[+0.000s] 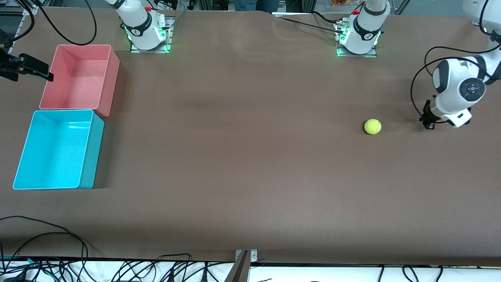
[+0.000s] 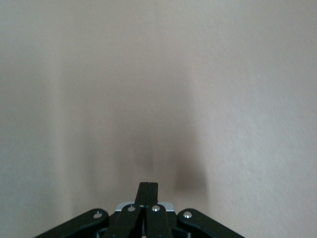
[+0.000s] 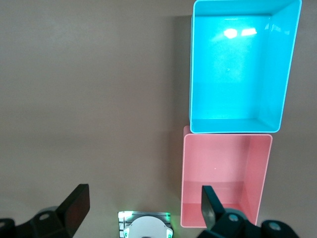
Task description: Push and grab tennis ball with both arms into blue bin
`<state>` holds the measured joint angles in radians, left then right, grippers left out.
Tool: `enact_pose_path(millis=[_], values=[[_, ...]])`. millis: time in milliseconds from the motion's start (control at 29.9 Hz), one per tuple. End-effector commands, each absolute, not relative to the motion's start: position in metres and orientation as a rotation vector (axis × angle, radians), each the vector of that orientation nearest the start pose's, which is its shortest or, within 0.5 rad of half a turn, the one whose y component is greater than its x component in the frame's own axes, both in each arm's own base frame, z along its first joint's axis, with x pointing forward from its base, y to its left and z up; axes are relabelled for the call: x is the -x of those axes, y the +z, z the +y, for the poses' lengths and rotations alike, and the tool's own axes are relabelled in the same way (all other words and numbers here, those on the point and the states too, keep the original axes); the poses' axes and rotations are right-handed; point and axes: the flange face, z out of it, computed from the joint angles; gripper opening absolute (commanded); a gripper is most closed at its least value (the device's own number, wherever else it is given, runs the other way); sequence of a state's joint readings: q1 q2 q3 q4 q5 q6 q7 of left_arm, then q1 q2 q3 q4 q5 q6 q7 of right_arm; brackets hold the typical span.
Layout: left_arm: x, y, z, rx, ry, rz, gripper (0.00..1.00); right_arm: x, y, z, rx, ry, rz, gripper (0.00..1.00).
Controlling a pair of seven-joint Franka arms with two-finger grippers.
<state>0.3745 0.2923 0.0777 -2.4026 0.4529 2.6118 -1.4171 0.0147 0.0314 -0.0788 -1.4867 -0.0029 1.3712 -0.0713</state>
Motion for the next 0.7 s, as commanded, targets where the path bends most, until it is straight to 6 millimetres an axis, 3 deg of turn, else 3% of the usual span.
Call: enact_pose_path(millis=[0,100,301,434,534,668], values=[[-0.453,0.186,0.175,2.153,-0.074,-1.937,0.00,-0.541,0.635,-0.035,3.112,0.211,-0.003,1.00],[-0.459,0.175,0.120,2.118,-0.058,-2.008,0.00,-0.541,0.635,-0.035,3.112,0.211,-0.003,1.00],[-0.453,0.163,0.003,2.019,-0.028,-2.157,0.00,-0.541,0.635,-0.035,3.112,0.211,-0.003,1.00],[-0.454,0.170,-0.067,1.996,-0.033,-2.235,0.00,-0.541,0.635,-0.035,3.112,0.211,-0.003,1.00],[-0.451,0.175,-0.089,2.006,-0.028,-2.216,0.00,-0.541,0.635,-0.035,3.112,0.211,-0.003,1.00],[-0.452,0.176,-0.086,2.013,-0.023,-2.191,0.00,-0.541,0.635,-0.035,3.112,0.208,-0.003,1.00]])
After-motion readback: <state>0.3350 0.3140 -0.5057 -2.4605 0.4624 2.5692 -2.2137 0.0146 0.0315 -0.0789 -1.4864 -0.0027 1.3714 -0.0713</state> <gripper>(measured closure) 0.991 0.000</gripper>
